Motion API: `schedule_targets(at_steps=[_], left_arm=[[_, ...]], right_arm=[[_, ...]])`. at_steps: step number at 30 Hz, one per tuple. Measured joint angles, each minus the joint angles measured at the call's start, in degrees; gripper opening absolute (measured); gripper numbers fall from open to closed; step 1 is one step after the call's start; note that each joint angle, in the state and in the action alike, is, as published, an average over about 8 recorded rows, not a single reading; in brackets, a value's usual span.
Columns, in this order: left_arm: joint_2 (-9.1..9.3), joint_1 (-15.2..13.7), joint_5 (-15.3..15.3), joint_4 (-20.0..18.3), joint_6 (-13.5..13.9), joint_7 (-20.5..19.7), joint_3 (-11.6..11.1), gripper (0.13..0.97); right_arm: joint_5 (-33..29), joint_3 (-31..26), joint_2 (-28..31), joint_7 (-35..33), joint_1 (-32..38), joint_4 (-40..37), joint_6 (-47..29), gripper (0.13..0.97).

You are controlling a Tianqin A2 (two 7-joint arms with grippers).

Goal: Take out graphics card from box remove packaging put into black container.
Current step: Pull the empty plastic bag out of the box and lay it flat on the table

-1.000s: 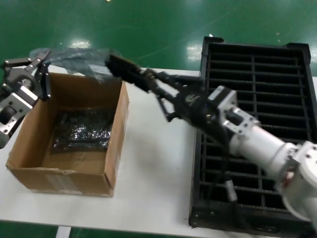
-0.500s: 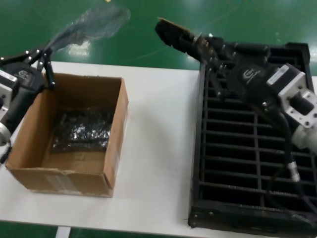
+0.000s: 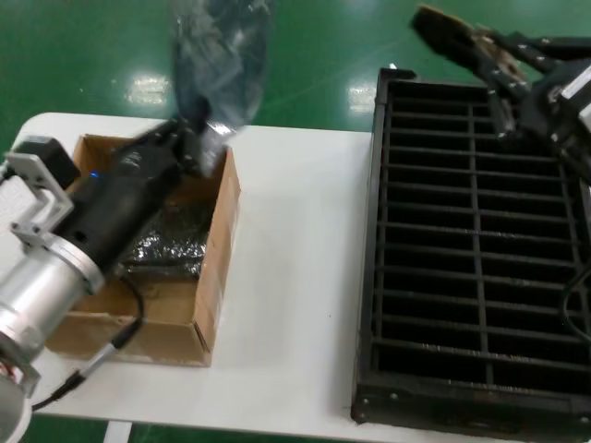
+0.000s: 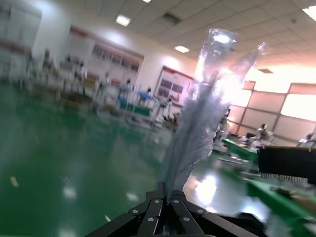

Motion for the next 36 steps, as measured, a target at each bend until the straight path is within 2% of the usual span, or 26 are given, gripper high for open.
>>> schedule_targets(at_steps=[7, 12, 19, 23, 26, 29, 32, 36], left_arm=[[-1.23, -2.95, -2.03, 2.36, -2.43, -11.89, 9.08, 0.140], [-1.65, -6.23, -2.77, 4.68, -4.12, -18.30, 16.19, 0.140], [-2.51, -13.71, -4.84, 9.70, -7.26, -26.76, 29.81, 0.140], [-2.10, -18.80, -6.89, 13.81, -8.93, -30.97, 38.44, 0.140], [-0.96, -22.27, -8.15, 17.47, -9.57, -33.72, 43.97, 0.140], [1.14, -25.24, -8.36, 21.96, -9.24, -36.43, 47.80, 0.140], [4.28, -27.97, -7.05, 27.63, -8.04, -39.80, 50.15, 0.140], [9.69, -31.61, -2.93, 36.57, -5.86, -45.73, 51.63, 0.140]], right_arm=[[-16.27, 0.13, -4.23, 4.78, 3.43, 2.13, -7.34, 0.187], [-23.93, -1.89, -5.41, 7.52, 5.89, 1.21, -10.30, 0.187], [-28.96, -5.45, -5.95, 9.78, 8.68, -1.91, -12.27, 0.187], [-30.42, -7.76, -6.03, 10.64, 10.35, -4.33, -13.46, 0.187], [-31.45, -9.65, -6.05, 11.21, 11.87, -6.05, -15.02, 0.187], [-32.66, -11.67, -6.05, 11.78, 13.63, -7.62, -17.20, 0.187], [-34.07, -13.73, -6.03, 12.42, 15.38, -9.11, -19.81, 0.187], [-36.02, -16.43, -6.02, 13.39, 17.34, -11.02, -23.12, 0.187]])
